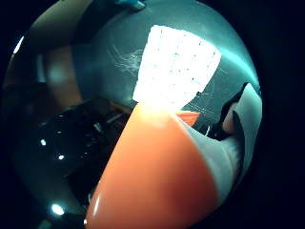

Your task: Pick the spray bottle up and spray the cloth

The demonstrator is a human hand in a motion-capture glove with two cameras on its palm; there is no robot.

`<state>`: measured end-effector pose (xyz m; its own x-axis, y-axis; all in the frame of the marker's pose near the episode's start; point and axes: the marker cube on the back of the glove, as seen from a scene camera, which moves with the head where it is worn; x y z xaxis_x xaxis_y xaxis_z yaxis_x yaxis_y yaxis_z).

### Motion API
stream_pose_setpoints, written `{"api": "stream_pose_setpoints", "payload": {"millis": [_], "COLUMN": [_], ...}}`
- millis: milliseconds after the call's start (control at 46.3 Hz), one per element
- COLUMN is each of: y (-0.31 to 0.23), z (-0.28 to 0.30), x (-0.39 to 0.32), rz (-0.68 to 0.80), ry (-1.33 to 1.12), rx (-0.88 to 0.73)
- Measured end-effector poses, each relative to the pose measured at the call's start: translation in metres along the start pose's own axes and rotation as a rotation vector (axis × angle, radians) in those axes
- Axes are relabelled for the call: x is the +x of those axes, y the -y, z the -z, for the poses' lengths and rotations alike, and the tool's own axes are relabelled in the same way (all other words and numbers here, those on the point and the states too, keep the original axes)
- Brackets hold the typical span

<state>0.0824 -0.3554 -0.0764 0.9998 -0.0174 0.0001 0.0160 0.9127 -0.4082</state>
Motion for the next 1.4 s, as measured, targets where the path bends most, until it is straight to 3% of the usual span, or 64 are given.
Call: {"api": "stream_pose_setpoints", "payload": {"millis": [302,475,583,712,863,1057,1208,1403], "y": [0.027,0.042,0.036,0.027,0.021,0.026,0.043,0.079], "z": [-0.018,-0.031,-0.016,0.022,0.063,0.08,0.068,0.027], "x": [-0.058,-0.087,-0.093,-0.116,-0.145,-0.191,-0.248,-0.303], "rz": [-0.041,-0.118,-0.03,0.075,0.323,0.489,0.553,0.608], "ry": [-0.294,-0.229,-0.225,-0.027,0.336,0.743,1.003,1.074], "rx": [-0.126,-0.098,-0.039,0.101,0.3,0.534,0.572,0.533]}}
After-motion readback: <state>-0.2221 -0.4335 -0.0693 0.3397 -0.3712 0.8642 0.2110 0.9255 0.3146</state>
